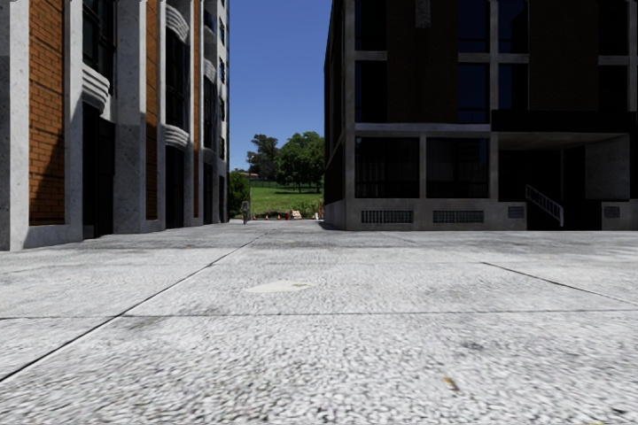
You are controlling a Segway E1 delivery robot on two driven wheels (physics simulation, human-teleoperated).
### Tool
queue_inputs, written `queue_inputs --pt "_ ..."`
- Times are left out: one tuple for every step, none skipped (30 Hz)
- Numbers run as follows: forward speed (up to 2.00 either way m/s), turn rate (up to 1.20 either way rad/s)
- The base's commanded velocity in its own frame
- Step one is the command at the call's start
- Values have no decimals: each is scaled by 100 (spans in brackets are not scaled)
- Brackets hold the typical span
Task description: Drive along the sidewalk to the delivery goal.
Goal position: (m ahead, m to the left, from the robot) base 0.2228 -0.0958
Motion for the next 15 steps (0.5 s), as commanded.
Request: queue_inputs --pt "124 0" --pt "124 0" --pt "63 0" --pt "63 0" --pt "0 0" --pt "0 0" --pt "0 0" --pt "0 0" --pt "0 0" --pt "0 0" --pt "0 0" --pt "0 0" --pt "0 0" --pt "0 0" --pt "0 0"
